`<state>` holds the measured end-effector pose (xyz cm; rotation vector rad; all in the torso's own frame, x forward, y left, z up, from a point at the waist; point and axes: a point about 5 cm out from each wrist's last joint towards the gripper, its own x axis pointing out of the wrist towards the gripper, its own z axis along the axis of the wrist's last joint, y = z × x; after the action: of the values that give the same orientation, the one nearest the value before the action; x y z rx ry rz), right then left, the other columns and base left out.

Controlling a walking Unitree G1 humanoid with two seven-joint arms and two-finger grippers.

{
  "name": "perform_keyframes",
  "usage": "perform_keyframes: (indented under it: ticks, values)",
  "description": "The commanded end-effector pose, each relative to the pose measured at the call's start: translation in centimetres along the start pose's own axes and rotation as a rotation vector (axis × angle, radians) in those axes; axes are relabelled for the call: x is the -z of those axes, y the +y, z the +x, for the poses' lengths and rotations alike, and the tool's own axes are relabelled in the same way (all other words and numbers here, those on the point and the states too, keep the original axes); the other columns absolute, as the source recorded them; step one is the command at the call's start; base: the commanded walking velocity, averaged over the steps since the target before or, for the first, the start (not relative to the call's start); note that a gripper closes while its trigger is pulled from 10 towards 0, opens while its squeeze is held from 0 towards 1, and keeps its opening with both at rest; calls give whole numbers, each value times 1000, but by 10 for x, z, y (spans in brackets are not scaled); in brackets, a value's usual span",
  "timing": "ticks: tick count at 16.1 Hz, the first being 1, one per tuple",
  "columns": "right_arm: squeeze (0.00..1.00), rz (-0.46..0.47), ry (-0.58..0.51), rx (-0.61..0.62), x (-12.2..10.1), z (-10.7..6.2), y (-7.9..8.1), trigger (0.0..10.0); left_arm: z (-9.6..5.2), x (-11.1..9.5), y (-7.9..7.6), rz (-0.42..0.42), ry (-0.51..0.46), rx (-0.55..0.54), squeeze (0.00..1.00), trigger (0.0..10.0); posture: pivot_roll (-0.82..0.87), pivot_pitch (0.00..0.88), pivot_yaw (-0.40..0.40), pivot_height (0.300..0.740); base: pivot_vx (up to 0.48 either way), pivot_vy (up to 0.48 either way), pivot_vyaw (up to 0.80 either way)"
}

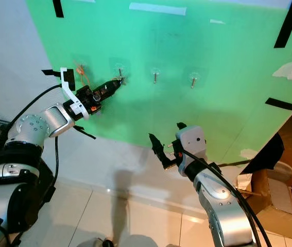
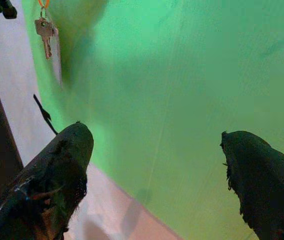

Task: Hang keys on a hook

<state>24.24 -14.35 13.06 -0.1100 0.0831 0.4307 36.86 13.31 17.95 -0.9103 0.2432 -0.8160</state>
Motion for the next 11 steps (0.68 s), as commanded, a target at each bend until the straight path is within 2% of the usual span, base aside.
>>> perform_keyframes:
  ticks: [1, 8, 11]
  values:
    - [0, -20, -12, -18, -6, 2, 2, 10000, 3, -7, -3, 18, -11, 9, 0, 10000, -217, 0, 27, 740, 0, 0, 0]
    - [0, -23, -12, -17, -5, 2, 1, 10000, 13, -2, -8, 26, 32, 63, 0, 10000, -226, 0, 34, 740, 0, 0, 0]
    - [0, -25, -17, -17, -6, 2, 1, 10000, 14, -4, -6, 31, 23, 51, 0, 10000, -225, 0, 33, 740, 0, 0, 0]
